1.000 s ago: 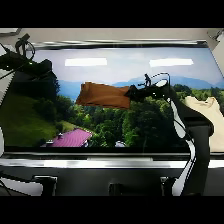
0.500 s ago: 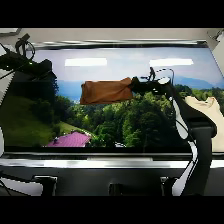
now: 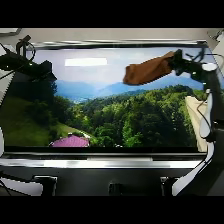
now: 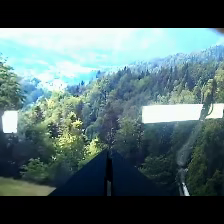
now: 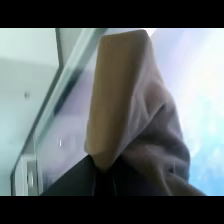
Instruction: Fold the clothes and pants, and hang the long-sleeved shirts on hangers.
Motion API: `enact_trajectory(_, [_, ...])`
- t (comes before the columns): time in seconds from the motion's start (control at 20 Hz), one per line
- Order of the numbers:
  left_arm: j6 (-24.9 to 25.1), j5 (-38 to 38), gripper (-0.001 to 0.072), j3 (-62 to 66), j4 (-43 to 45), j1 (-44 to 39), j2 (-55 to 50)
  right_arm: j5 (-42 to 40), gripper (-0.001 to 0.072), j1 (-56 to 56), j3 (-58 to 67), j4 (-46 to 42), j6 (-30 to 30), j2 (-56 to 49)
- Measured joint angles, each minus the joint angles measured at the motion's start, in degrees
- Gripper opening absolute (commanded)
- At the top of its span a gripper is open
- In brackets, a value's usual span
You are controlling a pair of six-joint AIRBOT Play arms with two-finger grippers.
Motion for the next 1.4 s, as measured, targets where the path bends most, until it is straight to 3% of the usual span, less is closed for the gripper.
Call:
enact_trajectory(0.3, [0.0, -0.1, 0.0021, 0.0, 0.0, 0.0, 0.0, 6.2, 0.0027, -14.0, 1.8, -6.1, 4.6, 4.2])
enact_trajectory(0.65, [-0.9, -0.2, 0.002, 0.0, -0.1, -0.8, 0.0, 17.0, 0.0027, -24.6, 2.0, -17.7, 14.4, 10.7])
enact_trajectory(1.1, [-2.1, -0.2, 0.0021, 0.0, -0.3, -2.9, 0.0, 30.3, 0.0026, -27.8, 2.1, -38.8, 27.2, 17.8])
enact_trajectory(1.4, [-2.9, -0.2, 0.002, 0.0, -0.3, -3.1, 0.0, 41.8, 0.0026, -28.0, 2.1, -47.1, 31.3, 21.3])
